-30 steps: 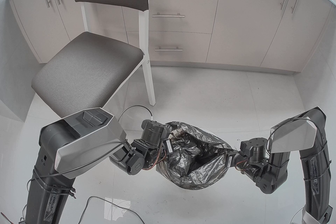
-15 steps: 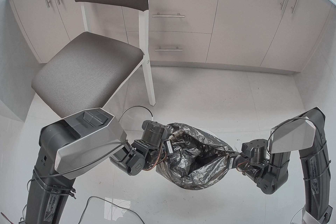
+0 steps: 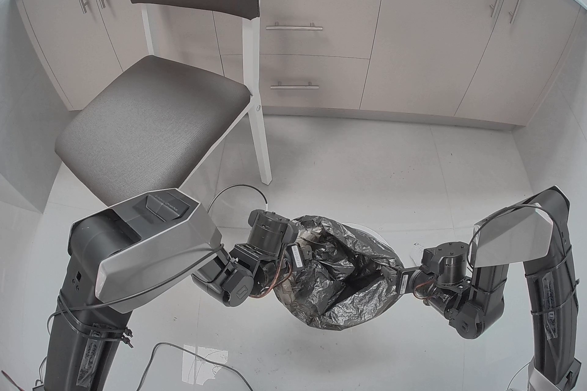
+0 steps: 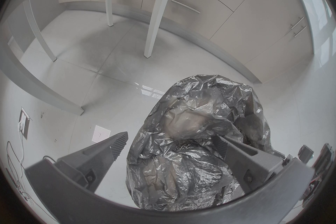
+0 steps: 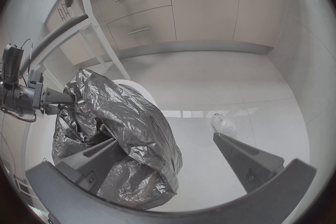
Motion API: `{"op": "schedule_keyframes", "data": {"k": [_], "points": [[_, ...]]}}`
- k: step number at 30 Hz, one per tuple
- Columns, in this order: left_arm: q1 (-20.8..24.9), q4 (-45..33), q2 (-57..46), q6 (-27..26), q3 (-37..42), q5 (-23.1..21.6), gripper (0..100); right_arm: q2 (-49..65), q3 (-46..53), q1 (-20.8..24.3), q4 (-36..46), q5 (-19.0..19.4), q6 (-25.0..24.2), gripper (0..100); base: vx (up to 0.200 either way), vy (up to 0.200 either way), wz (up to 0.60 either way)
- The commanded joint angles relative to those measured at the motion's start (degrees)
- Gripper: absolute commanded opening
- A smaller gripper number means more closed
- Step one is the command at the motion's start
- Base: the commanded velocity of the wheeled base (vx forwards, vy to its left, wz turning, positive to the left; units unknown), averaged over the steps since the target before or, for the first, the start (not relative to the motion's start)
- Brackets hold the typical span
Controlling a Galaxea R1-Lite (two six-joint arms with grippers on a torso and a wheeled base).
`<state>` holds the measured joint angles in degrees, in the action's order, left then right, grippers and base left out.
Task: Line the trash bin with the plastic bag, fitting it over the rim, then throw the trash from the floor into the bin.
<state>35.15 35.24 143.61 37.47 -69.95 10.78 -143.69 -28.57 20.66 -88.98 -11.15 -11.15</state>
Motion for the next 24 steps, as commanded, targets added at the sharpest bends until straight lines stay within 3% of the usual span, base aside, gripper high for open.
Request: {"op": "schedule_keyframes", "data": {"k": [1,11,24], "points": [[0.01,0.00,-0.08,0.06,-0.01,0.03,100,1.31,0.27,0.08,-1.02,-0.01,-0.01,100,0.000,0.000,0.00],[0.01,0.00,-0.08,0.14,-0.01,0.30,100,6.76,3.35,1.66,-1.02,-0.01,0.17,100,0.000,0.000,0.00],[0.01,-0.70,0.45,-0.12,-0.54,0.91,100,0.69,-0.87,2.45,-1.02,-1.85,0.08,100,0.000,0.000,0.00]]}}
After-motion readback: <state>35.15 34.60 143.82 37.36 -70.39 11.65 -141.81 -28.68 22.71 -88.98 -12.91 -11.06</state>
